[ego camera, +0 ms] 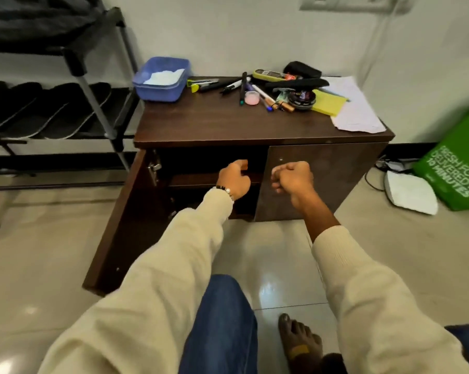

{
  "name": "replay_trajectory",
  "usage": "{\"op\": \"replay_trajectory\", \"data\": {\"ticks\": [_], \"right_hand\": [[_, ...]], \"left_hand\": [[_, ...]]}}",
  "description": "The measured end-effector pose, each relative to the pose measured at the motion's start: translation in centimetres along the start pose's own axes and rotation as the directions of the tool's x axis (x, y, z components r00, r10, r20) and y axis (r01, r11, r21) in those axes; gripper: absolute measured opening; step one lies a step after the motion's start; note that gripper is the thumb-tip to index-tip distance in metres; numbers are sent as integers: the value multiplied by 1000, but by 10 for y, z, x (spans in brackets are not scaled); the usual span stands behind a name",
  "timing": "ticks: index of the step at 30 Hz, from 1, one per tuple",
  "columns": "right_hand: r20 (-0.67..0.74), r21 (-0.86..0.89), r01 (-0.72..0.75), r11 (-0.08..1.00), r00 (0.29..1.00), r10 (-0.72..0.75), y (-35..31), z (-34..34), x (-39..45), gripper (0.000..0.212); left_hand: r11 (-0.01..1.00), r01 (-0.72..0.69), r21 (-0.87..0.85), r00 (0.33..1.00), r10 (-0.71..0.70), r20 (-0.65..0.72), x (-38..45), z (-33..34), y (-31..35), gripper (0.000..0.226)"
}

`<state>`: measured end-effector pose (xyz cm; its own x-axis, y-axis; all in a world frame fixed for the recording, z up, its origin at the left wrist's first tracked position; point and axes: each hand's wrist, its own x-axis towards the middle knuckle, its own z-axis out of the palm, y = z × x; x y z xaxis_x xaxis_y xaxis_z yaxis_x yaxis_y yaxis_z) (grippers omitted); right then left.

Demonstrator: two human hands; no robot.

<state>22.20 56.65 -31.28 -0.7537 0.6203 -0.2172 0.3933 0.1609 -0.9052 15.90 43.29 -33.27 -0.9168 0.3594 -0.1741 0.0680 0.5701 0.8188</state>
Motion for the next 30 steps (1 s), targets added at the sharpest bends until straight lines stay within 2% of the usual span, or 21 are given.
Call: {"op": "replay_trajectory", "data": {"ticks": [2,6,9,13,14,16,19,23,30], "right_hand": [[-75,32,-33,999,997,35,8,-20,11,24],[-119,28,-70,997,990,73,19,-47,21,16],[-103,-25,-58,998,993,55,17,-56,22,7],[-113,9,-58,998,992,58,7,-69,21,28],[-151,25,-66,997,986,69,4,-74,18,36],[-219,48,-85,995,971,94,1,-83,12,48],[-218,-21,-120,993,969,113,3,-97,2,45],[-158,-163,-154,975,979,128,4,-111,-8,27],[-103,-189,-133,973,988,115,22,-163,-22,21]], "left_hand": [[999,36,17,995,-37,91,23,16,9,63],[985,67,-158,981,-36,193,50,43,25,74],[983,19,-182,992,3,125,44,50,27,56],[960,-54,-276,999,51,-18,7,52,25,16],[946,-74,-315,997,65,-37,-6,52,28,13],[914,-81,-398,997,73,-34,-29,54,32,25],[886,-36,-462,997,64,45,-51,68,33,29],[897,-93,-431,984,151,100,-75,86,39,27],[894,-52,-444,919,217,330,-108,120,59,28]]}}
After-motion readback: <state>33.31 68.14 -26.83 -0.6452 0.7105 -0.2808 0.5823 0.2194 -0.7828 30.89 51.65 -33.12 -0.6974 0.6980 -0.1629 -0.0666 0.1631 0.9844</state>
